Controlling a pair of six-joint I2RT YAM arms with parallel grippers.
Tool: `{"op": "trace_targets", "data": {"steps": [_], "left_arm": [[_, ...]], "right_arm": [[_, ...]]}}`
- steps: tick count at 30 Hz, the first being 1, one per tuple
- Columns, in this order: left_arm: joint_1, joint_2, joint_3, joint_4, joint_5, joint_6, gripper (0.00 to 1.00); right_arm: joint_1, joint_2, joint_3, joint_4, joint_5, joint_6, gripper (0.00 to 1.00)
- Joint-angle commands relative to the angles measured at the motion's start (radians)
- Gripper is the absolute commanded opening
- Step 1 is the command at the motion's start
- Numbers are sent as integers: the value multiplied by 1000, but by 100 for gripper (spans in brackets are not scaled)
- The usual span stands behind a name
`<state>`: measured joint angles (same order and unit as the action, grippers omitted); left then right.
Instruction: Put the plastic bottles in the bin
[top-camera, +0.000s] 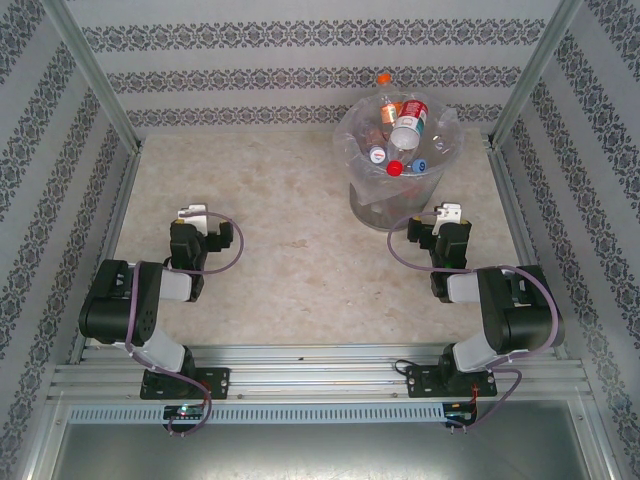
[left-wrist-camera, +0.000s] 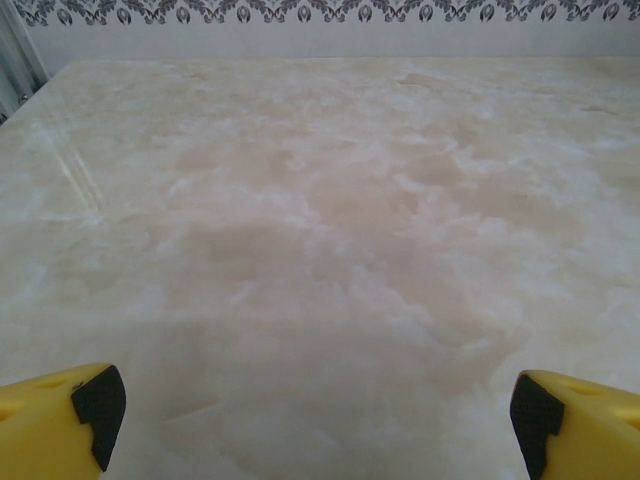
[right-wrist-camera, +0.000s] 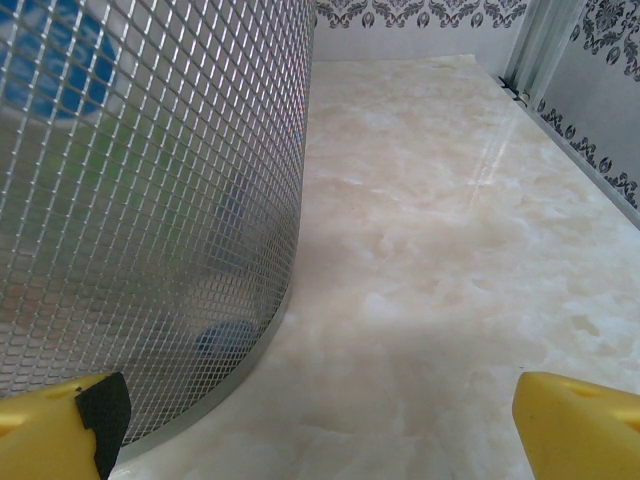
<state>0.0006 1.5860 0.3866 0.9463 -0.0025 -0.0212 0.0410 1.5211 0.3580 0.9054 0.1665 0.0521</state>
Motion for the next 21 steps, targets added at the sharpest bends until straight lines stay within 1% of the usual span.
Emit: {"op": "trace_targets", "data": {"steps": [1,19,20,21], "left_arm": [[11,0,1,-16,19,13,100],[13,-1,1,-15,19,13,100],[11,0,1,-15,20,13,100],[10,0,1,-16,19,14,100]], "right_arm": [[-10,-11,13,12,-21,-6,98],[-10,-11,13,12,-22,-5,98],[-10,-12,12,13,-34,-8,98],[-12,-12,12,15,-85,-25,98]]}}
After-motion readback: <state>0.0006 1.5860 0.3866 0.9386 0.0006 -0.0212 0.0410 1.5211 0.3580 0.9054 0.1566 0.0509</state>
